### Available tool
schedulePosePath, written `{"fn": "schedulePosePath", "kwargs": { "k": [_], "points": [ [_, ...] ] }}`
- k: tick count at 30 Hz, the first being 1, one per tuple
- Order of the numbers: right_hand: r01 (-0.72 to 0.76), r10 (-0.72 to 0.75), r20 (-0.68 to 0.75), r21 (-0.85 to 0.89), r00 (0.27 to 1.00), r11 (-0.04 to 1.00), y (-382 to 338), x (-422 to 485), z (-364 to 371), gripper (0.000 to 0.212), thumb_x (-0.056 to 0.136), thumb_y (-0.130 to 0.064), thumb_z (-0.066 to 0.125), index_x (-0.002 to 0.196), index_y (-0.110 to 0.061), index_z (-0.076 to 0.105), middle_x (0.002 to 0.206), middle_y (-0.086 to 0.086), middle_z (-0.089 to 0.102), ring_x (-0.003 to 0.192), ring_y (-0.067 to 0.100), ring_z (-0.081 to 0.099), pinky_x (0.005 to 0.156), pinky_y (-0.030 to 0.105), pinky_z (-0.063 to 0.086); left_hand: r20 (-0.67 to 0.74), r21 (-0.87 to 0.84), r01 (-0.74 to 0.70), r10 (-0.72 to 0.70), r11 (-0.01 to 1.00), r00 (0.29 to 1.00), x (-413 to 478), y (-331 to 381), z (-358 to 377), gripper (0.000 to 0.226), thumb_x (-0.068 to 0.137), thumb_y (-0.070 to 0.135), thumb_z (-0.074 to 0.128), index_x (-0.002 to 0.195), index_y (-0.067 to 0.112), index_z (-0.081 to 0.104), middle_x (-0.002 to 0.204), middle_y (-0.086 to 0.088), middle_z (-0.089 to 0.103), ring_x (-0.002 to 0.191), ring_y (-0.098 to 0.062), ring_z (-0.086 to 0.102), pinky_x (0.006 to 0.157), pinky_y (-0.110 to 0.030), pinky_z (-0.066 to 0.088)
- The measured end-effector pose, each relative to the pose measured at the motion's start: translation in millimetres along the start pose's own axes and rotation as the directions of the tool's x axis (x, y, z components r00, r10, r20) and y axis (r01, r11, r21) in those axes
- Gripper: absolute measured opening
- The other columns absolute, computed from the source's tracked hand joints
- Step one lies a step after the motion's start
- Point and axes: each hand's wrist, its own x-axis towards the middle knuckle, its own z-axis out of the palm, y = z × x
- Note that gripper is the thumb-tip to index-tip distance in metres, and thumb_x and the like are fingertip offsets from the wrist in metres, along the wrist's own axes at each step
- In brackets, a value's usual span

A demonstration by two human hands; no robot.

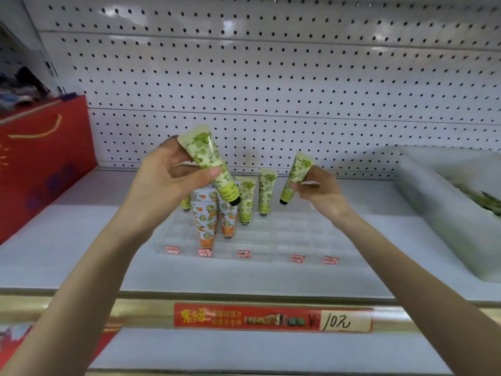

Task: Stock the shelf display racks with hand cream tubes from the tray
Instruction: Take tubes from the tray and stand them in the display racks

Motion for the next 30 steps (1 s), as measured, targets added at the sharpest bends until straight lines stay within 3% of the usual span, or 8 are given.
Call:
{"fn": "schedulePosePath", "kwargs": {
  "k": [6, 11, 16, 21, 26, 30],
  "points": [
    [0.075, -0.078, 0.041, 0.076, 0.996, 0.994, -14.2, -9.2, 5.5, 0.013, 0.085, -0.016, 0.067, 0.095, -0.012, 0.060, 0.093, -0.005, 0.064, 0.089, 0.017, 0.062, 0.081, 0.034, 0.053, -0.024, -0.010, -0.017, 0.017, 1.000, 1.000, 5.5, -2.2, 2.5, 0.037, 0.068, 0.018, 0.072, 0.101, 0.021, 0.058, 0.096, 0.004, 0.070, 0.077, -0.011, 0.069, 0.071, -0.023, 0.055],
    [0.131, -0.139, 0.092, 0.086, 0.986, 0.988, -7.6, -20.6, 19.3, 0.016, 0.080, -0.012, 0.072, 0.094, -0.011, 0.064, 0.093, -0.002, 0.067, 0.079, 0.003, 0.065, 0.073, 0.012, 0.049, -0.039, -0.027, -0.031, 0.030, 0.999, 0.999, 9.9, -4.1, 4.5, 0.032, 0.072, 0.009, 0.071, 0.098, 0.024, 0.059, 0.093, 0.005, 0.071, 0.079, -0.011, 0.069, 0.069, -0.020, 0.053],
    [0.111, -0.110, 0.165, 0.004, 0.980, 0.994, -0.2, -25.2, 26.6, 0.024, 0.077, -0.021, 0.075, 0.093, -0.009, 0.062, 0.089, -0.003, 0.067, 0.082, 0.011, 0.068, 0.074, 0.016, 0.050, -0.033, -0.026, -0.035, 0.035, 0.999, 0.999, 10.3, -4.2, 5.5, 0.034, 0.069, 0.013, 0.072, 0.098, 0.023, 0.059, 0.086, 0.009, 0.072, 0.079, -0.011, 0.069, 0.072, -0.023, 0.055],
    [0.111, -0.100, 0.207, -0.044, 0.973, 0.993, -1.2, -30.1, 34.1, 0.017, 0.079, -0.019, 0.074, 0.083, -0.019, 0.057, 0.086, -0.008, 0.065, 0.075, 0.007, 0.068, 0.061, 0.010, 0.044, -0.034, -0.035, -0.039, 0.038, 0.999, 0.999, 9.2, -3.7, 6.1, 0.035, 0.068, 0.014, 0.071, 0.099, 0.022, 0.059, 0.087, 0.006, 0.072, 0.079, -0.012, 0.069, 0.074, -0.025, 0.056],
    [0.114, -0.095, 0.202, -0.081, 0.975, 0.990, -2.9, -31.3, 37.0, 0.017, 0.079, -0.020, 0.074, 0.085, -0.021, 0.058, 0.088, -0.005, 0.066, 0.078, 0.008, 0.068, 0.061, 0.008, 0.044, -0.021, -0.022, -0.049, 0.048, 0.999, 0.999, 9.2, 0.9, 4.1, 0.033, 0.069, 0.014, 0.072, 0.099, 0.022, 0.060, 0.089, 0.007, 0.073, 0.082, -0.012, 0.069, 0.077, -0.025, 0.055],
    [0.117, -0.104, 0.197, -0.056, 0.975, 0.992, -7.0, -30.7, 30.3, 0.020, 0.074, -0.021, 0.077, 0.082, -0.023, 0.059, 0.086, -0.006, 0.066, 0.076, -0.001, 0.065, 0.064, 0.008, 0.046, -0.029, -0.018, -0.048, 0.048, 0.999, 0.998, 11.8, 3.5, 4.3, 0.030, 0.074, 0.007, 0.071, 0.098, 0.020, 0.059, 0.084, 0.009, 0.073, 0.078, -0.011, 0.069, 0.078, -0.026, 0.056]
  ]
}}
